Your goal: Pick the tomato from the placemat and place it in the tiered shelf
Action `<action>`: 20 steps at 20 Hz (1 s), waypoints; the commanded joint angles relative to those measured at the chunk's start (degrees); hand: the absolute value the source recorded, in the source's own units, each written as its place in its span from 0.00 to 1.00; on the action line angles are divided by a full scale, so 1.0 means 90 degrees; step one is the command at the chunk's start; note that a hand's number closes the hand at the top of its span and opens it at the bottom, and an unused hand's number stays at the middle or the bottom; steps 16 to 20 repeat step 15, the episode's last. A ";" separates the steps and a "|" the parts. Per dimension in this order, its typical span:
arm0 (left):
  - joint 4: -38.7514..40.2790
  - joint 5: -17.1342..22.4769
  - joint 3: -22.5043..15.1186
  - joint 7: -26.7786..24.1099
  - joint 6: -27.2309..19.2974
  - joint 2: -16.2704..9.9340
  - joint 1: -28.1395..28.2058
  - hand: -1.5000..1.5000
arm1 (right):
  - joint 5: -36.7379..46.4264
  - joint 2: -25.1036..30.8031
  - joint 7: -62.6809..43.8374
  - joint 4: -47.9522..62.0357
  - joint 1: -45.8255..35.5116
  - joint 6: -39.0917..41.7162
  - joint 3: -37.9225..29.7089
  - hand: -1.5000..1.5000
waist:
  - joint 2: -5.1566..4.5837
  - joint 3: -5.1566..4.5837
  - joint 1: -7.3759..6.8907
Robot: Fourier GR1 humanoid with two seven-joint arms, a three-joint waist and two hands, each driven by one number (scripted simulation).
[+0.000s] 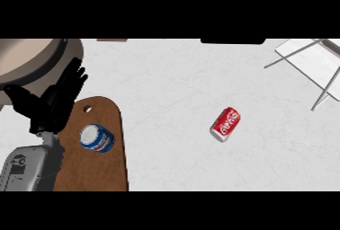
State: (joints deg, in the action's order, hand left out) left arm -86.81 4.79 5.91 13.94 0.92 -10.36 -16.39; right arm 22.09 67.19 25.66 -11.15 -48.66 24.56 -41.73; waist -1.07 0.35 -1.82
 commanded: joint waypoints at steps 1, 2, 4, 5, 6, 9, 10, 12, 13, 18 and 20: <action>-0.0171 0.0014 -0.0085 -0.0105 0.0089 0.0055 0.0346 0.50 | -0.0160 0.0715 0.0263 0.0217 0.0399 0.0920 -0.0179 0.00 | 0.0017 0.0015 0.0022; -0.0090 0.0083 0.0020 -0.0239 0.0134 0.0013 0.0304 0.50 | -0.0169 0.0697 0.0154 0.0241 0.0287 0.0990 -0.0179 0.00 | -0.0010 0.0013 -0.0043; 0.0041 0.0019 0.0109 -0.0055 -0.0029 -0.0040 -0.0024 0.50 | -0.0351 0.0747 0.0599 0.0389 0.0634 0.1384 -0.0369 0.00 | -0.0008 0.0033 0.0142; -0.0003 0.0001 0.0088 -0.0013 -0.0009 -0.0060 0.0095 0.50 | -0.0385 0.0825 0.0633 0.0403 0.0694 0.1474 -0.0407 0.00 | -0.0001 0.0032 0.0093; 0.0141 -0.0026 0.0050 -0.0305 0.0028 0.0027 0.0215 0.50 | -0.0384 0.0910 0.0766 0.0370 0.0762 0.1856 -0.0379 0.00 | 0.0000 0.0025 0.0135; 0.0008 0.0042 0.0108 -0.0059 0.0044 -0.0089 -0.0019 0.50 | -0.0410 0.0810 0.1225 0.0198 0.1040 0.1884 -0.0380 0.00 | 0.0012 0.0041 0.0151; -0.0036 0.0070 0.0113 -0.0133 0.0091 -0.0082 0.0159 0.50 | -0.0395 0.0934 0.1333 0.0076 0.1085 0.1916 -0.0357 0.00 | 0.0020 0.0044 0.0126; -0.0032 0.0169 0.0204 -0.0023 0.0151 -0.0158 0.0178 0.50 | -0.0339 0.0858 0.1764 -0.0057 0.1419 0.1977 -0.0271 0.00 | 0.0040 0.0049 0.0192; -0.0002 0.0114 0.0176 -0.0138 0.0141 -0.0137 0.0194 0.50 | -0.0324 0.0853 0.1769 -0.0120 0.1414 0.2009 -0.0226 0.00 | 0.0033 0.0037 0.0153; -0.0141 0.0141 0.0106 -0.0130 0.0194 -0.0079 0.0446 0.50 | -0.0273 0.0729 0.2025 -0.0251 0.1626 0.1701 -0.0156 0.00 | 0.0040 0.0042 0.0090; -0.0141 0.0141 0.0106 -0.0130 0.0194 -0.0079 0.0446 0.50 | -0.0273 0.0729 0.2025 -0.0251 0.1626 0.1701 -0.0156 0.00 | 0.0040 0.0042 0.0090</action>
